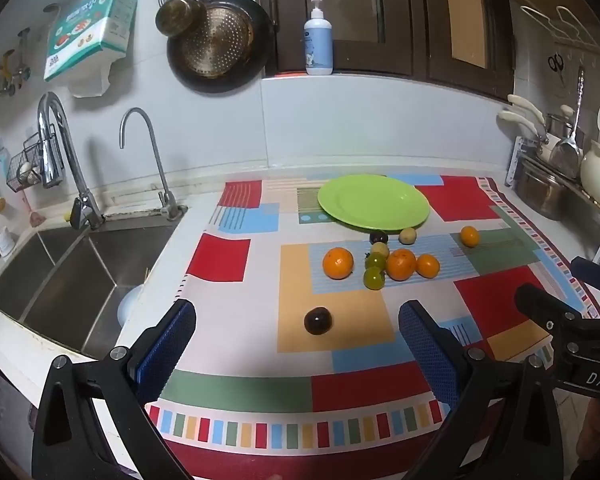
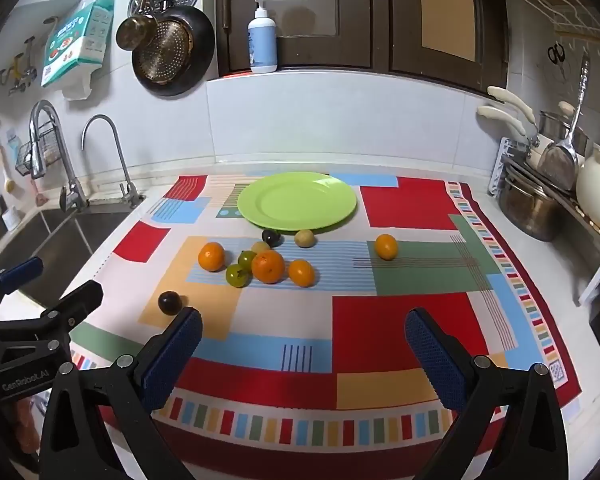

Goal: Organize fruits

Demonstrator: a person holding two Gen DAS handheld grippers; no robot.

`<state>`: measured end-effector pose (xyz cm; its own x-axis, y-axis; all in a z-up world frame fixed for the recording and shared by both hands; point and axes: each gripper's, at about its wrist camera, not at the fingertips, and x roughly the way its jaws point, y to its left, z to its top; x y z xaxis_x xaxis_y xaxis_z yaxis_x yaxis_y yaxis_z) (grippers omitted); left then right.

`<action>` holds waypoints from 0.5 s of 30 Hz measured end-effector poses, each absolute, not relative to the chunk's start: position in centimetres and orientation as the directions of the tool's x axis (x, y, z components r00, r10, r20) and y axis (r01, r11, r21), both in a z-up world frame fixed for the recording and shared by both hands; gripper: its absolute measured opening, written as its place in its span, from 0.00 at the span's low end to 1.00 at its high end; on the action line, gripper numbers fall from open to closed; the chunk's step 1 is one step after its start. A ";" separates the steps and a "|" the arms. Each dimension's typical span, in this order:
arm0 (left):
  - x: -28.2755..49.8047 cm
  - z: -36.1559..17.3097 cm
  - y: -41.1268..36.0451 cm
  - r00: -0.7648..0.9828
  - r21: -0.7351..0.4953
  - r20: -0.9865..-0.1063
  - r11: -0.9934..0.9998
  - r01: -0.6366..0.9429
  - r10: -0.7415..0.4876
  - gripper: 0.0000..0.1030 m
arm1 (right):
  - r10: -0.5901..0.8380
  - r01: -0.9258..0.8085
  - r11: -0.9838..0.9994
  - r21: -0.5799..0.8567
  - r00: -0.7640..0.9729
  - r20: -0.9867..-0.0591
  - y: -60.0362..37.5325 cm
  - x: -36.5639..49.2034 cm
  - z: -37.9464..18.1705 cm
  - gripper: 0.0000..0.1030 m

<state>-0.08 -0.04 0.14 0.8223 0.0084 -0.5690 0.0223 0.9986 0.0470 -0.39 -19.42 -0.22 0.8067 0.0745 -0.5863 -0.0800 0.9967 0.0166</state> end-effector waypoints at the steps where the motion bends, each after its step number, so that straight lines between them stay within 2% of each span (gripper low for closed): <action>1: -0.1 0.2 -0.1 0.825 0.046 -0.565 0.999 0.025 0.005 1.00 | 0.073 -0.080 0.997 0.015 0.804 -0.590 -19.4 -0.4 -0.2 0.99; 15: -0.9 1.0 0.4 0.832 0.052 -0.553 0.999 0.003 0.026 1.00 | 0.079 -0.087 0.996 0.014 0.808 -0.584 -19.6 -0.6 -0.2 0.99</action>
